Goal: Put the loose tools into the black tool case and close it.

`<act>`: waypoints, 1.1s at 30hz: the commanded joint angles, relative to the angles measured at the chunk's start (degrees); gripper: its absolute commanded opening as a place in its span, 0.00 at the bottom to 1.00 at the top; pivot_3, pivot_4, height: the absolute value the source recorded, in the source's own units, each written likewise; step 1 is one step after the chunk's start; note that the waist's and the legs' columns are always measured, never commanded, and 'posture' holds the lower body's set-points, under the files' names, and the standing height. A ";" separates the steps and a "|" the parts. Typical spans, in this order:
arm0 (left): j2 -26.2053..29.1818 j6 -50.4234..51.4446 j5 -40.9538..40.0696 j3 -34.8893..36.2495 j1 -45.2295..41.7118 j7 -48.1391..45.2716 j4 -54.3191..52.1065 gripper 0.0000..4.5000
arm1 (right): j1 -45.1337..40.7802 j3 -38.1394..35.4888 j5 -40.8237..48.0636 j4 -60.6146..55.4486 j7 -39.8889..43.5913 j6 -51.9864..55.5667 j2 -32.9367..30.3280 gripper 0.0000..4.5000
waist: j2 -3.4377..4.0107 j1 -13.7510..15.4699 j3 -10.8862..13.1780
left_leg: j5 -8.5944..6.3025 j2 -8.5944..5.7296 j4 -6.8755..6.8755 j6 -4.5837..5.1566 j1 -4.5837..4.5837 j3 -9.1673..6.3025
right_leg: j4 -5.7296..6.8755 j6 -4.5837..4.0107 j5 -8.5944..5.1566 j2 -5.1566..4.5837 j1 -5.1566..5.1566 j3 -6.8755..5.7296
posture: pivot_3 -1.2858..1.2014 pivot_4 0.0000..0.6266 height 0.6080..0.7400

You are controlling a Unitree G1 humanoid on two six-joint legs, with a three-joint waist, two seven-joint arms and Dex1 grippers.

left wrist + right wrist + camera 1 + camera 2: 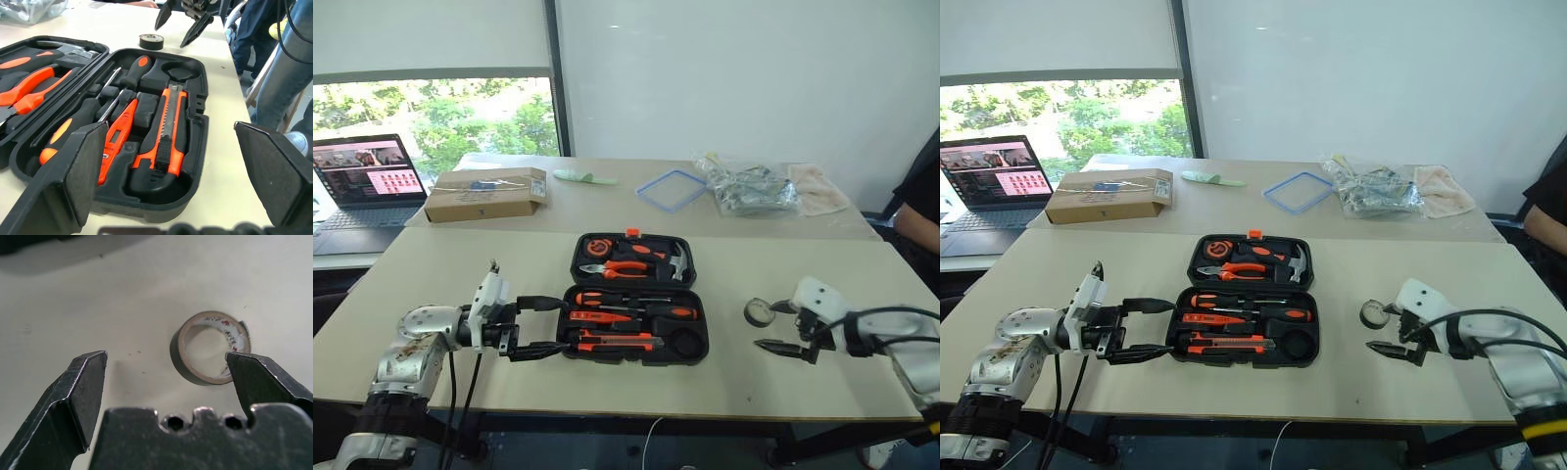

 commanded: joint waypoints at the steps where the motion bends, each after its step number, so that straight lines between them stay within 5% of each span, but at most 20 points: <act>1: -0.10 -0.16 -1.07 1.06 0.56 0.91 -3.40 1.00 | -4.06 2.68 -3.23 5.11 1.87 -2.77 0.76 0.84 | 0.00 -0.05 0.00 | -0.01 0.00 0.02 0.02 -0.02 0.00 | -0.02 0.02 0.01 -0.01 0.00 0.00 | 0.52 0.24 1.00; 12: -0.68 -0.36 -1.21 0.68 1.10 1.73 -4.69 1.00 | -7.52 2.10 -1.01 6.04 9.34 -12.90 1.95 0.02 | 0.00 -0.23 0.01 | 0.00 0.00 0.04 -0.01 0.10 -0.01 | -0.02 0.06 0.03 -0.03 0.09 -0.01 | 0.52 0.24 1.00; 18: -0.96 -1.48 -0.83 0.08 1.50 1.05 -5.17 1.00 | -7.21 2.88 15.22 -15.54 18.08 -0.07 4.53 0.01 | 0.03 -0.37 0.02 | 0.00 0.05 0.04 -0.01 0.06 -0.06 | 0.05 0.06 0.03 -0.01 0.07 -0.04 | 0.52 0.24 1.00; 24: -1.01 -1.72 -0.39 -0.30 2.63 1.49 -6.47 1.00 | -10.55 11.46 10.00 -22.89 12.72 10.91 7.88 0.01 | 0.04 -0.08 0.03 | -0.01 0.03 0.05 0.00 0.07 -0.12 | 0.03 0.04 0.04 -0.10 0.08 -0.10 | 0.52 0.24 1.00; 33: -0.04 -1.93 -0.20 0.56 4.28 2.05 -7.48 1.00 | -12.99 18.41 1.19 -19.16 12.68 12.88 6.66 0.01 | 0.04 -0.07 0.03 | 0.01 -0.16 0.09 -0.02 -0.13 -0.14 | 0.04 0.05 0.04 -0.27 -0.07 -0.30 | 0.52 0.24 1.00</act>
